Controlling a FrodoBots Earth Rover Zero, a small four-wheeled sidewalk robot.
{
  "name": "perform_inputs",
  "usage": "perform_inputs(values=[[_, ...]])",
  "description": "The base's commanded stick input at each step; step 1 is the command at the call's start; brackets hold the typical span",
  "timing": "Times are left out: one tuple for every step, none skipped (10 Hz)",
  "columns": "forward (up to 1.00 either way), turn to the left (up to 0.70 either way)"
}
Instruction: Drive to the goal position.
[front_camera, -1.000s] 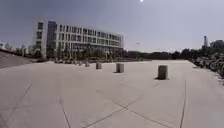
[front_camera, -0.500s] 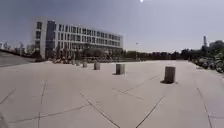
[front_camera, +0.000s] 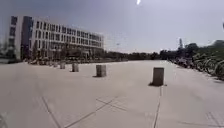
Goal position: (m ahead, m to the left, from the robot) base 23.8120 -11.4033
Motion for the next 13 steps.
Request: perform_inputs(values=[[1.0,0.0],[1.0,0.0],[1.0,0.0],[1.0,0.0],[1.0,0.0],[1.0,0.0],[1.0,0.0],[1.0,0.0],[1.0,0.0],[1.0,0.0],[1.0,0.0],[1.0,0.0],[1.0,0.0]])
